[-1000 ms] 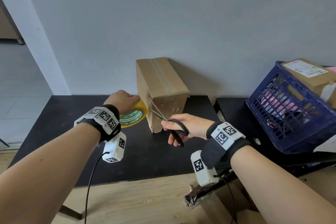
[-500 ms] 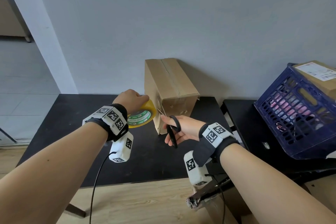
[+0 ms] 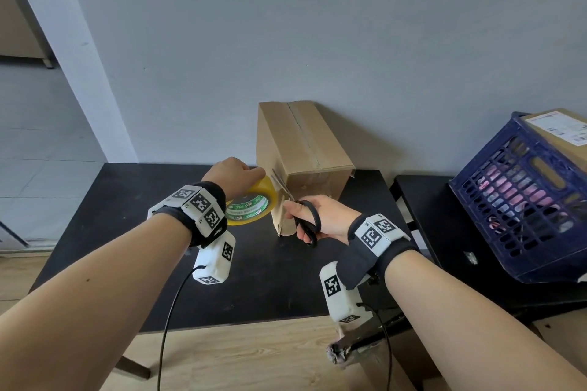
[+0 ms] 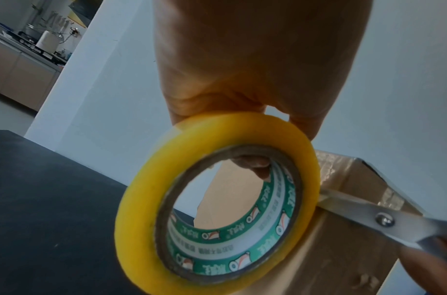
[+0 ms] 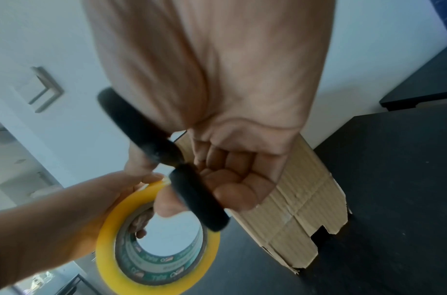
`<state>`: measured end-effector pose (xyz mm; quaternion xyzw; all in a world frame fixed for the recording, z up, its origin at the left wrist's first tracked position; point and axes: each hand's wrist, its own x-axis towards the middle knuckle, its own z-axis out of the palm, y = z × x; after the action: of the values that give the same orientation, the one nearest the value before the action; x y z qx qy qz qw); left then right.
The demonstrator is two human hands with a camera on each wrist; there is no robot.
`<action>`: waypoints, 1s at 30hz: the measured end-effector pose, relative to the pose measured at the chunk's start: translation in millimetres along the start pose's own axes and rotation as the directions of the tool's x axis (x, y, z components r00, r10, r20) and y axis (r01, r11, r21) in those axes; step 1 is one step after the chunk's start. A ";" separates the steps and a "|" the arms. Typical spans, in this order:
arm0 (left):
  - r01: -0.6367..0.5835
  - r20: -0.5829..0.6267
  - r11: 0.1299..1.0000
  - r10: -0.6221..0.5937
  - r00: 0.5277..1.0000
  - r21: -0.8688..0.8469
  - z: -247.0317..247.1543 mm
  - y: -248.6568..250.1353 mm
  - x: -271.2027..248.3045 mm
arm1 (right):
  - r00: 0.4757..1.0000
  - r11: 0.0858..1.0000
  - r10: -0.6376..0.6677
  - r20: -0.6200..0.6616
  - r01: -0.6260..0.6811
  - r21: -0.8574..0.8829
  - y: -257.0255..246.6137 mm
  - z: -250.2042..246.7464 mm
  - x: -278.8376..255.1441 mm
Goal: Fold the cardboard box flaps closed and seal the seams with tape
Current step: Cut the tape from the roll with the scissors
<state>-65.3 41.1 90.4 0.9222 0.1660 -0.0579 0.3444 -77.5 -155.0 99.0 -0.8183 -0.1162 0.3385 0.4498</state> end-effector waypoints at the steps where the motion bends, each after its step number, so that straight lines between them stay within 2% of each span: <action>1: -0.001 0.001 1.000 0.001 1.000 -0.002 0.3 0.2 0.6 | 1.000 1.000 -0.012 -0.004 0.012 -0.028 -0.4 -0.4 0.8; 6: 0.008 -0.002 1.000 -0.008 1.000 -0.023 -0.8 0.6 3.6 | 0.999 0.992 -0.050 -0.013 0.048 -0.113 -3.6 -1.3 5.1; 12: 0.001 0.045 0.999 -0.003 0.999 0.051 0.4 -5.3 5.1 | 0.999 0.993 0.008 0.037 -0.003 -0.117 0.4 3.3 8.4; 16: 0.015 0.057 0.998 -0.019 0.998 0.066 -0.2 -16.3 2.5 | 0.988 0.994 0.093 0.125 -0.084 -0.071 2.4 14.0 16.5; 18: 0.046 0.051 0.999 -0.047 0.998 0.027 -4.4 -23.5 1.6 | 0.969 0.984 0.177 0.173 -0.176 -0.024 2.6 18.6 22.3; 20: 0.060 0.044 0.998 -0.060 0.997 0.015 -11.1 -33.8 1.7 | 0.946 0.964 0.265 0.185 -0.256 -0.072 2.8 23.4 30.7; 22: 0.057 0.048 0.998 -0.058 0.997 0.030 -17.7 -46.8 2.8 | 0.942 0.940 0.304 0.140 -0.273 -0.204 1.3 28.3 39.8; 25: 0.063 0.064 0.995 -0.069 0.996 0.077 -22.5 -70.3 4.8 | 0.952 0.904 0.297 0.077 -0.254 -0.344 -2.2 36.9 55.5; 30: 0.086 0.068 0.983 -0.098 0.993 0.161 -25.8 -113.0 11.0 | 0.974 0.830 0.197 -0.111 -0.226 -0.511 -4.4 61.6 88.2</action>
<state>-94.3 140.9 37.8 0.9351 0.1902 -0.1215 0.2732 -52.0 -68.4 40.4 -0.9257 -0.1001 0.3202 0.1746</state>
